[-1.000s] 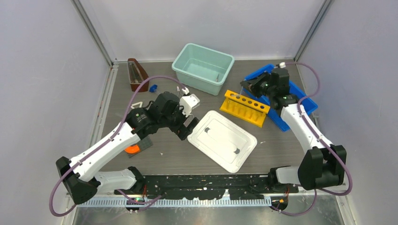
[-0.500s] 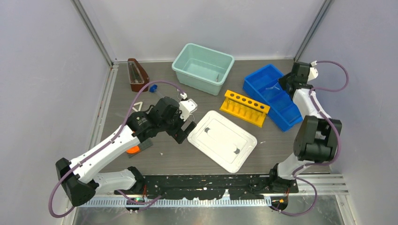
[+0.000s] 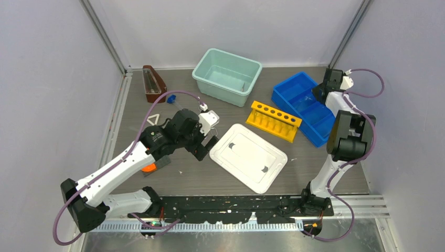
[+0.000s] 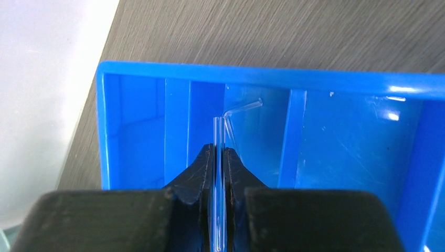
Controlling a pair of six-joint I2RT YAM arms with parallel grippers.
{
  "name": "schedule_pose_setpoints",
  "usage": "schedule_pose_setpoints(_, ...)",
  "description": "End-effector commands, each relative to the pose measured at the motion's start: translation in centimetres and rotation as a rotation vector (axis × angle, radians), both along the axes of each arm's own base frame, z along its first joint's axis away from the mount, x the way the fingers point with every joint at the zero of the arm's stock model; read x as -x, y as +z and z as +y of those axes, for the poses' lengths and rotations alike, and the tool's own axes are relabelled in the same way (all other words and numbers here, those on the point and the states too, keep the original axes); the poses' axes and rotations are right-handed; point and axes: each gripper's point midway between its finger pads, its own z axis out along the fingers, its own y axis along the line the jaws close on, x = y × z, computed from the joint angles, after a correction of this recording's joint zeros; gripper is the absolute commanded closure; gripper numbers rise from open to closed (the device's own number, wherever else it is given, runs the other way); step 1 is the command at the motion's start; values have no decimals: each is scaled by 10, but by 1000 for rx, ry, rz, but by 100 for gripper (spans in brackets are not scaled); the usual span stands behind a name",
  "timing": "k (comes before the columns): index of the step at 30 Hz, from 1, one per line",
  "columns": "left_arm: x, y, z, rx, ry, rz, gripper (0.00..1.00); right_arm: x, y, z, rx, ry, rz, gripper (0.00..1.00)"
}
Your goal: Organize the chemistry lab equipment
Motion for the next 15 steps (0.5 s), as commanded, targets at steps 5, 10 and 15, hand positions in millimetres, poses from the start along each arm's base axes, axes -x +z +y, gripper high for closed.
schedule_pose_setpoints(5, -8, 4, 3, -5, 40, -38, 0, -28, 0, -17, 34, -9, -22, 93)
schedule_pose_setpoints(10, -12, 6, 9, -26, 68, -65, 0, -25, -7, -17, 23, -12, 6, 81)
schedule_pose_setpoints(15, -14, 7, 12, -33, 81, -77, 0, -17, -1, -17, 35, -18, 25, 69)
